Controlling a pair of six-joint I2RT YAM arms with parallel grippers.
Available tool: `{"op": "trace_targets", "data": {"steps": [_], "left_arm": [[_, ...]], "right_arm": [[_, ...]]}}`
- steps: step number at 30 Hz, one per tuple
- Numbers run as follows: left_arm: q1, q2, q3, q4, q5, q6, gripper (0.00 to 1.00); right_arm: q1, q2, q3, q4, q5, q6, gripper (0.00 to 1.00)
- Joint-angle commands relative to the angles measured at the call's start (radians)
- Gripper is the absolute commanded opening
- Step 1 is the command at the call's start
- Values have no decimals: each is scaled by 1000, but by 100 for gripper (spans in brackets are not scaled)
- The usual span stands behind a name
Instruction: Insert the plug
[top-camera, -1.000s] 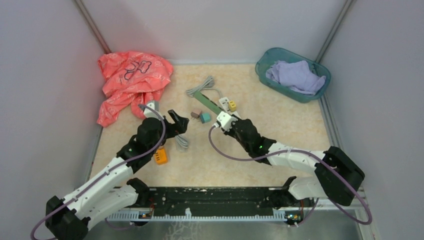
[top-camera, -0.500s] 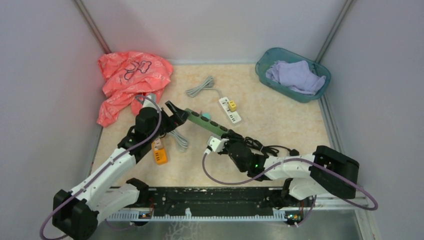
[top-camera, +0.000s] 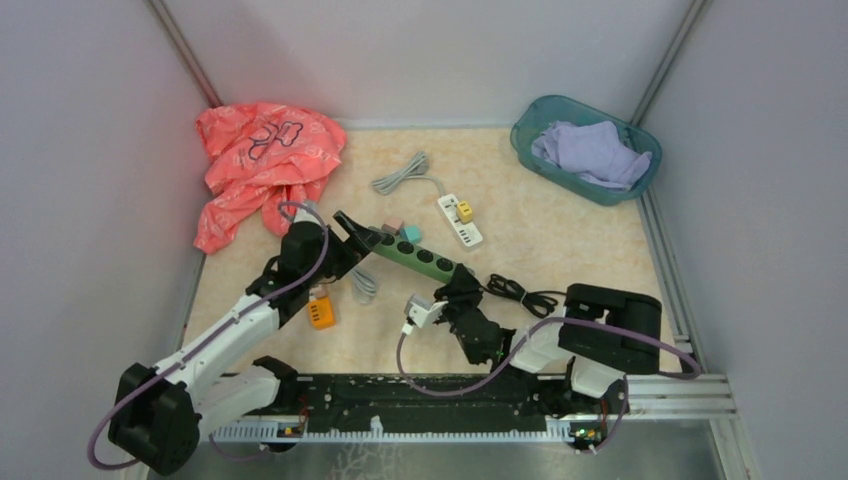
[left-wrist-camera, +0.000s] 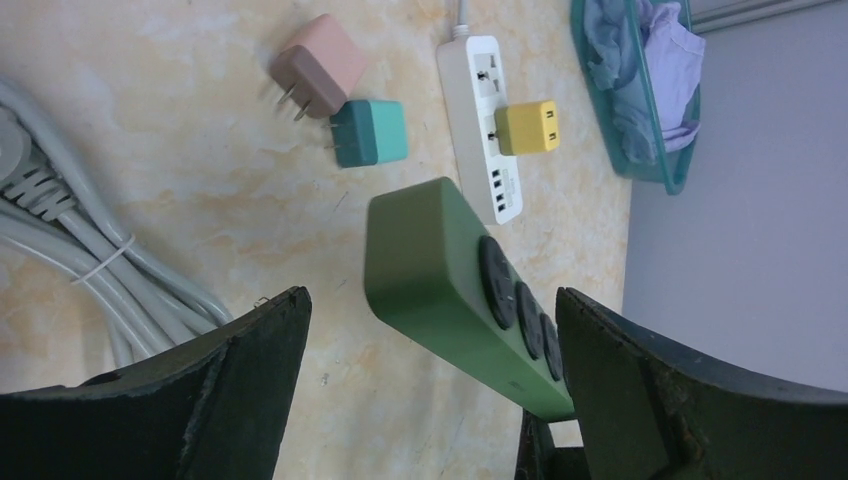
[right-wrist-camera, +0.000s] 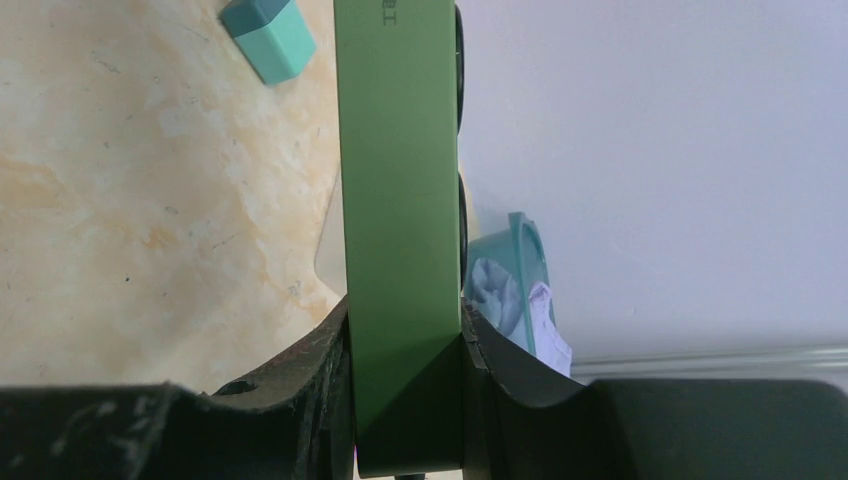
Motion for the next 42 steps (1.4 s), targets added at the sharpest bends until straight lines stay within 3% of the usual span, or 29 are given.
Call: {"op": "trace_targets", "data": {"steps": [1,10,15,19,24,28,30,34,40,42], "left_arm": [[11,9,-47,67,1,-76,95],[22,55,-77,185,68,-122,84],[28,73,-105,274,119,-169,73],[32,78,-126,343,139,-195,59],[37,76,-156,410,158,-211,32],[39,70,-170,441,169,-203,4],[40,65,-178,447,167,-200,0],[41,59,-199,485,172,-191,0],[41,76,-206,536,209,-171,0],[41,85,-208,555,217,-169,0]], "right_arm": [[28,56,4,371,74,-135,0],[53,180,-7,601,91,-259,0],[61,183,-10,603,82,-250,0],[62,160,-13,557,75,-220,0],[63,90,-17,410,49,-125,0],[64,-24,22,99,26,45,0],[63,-92,49,-93,2,162,0],[63,-252,92,-443,-101,387,21],[61,-362,132,-722,-189,542,60],[61,-379,151,-792,-213,581,65]]}}
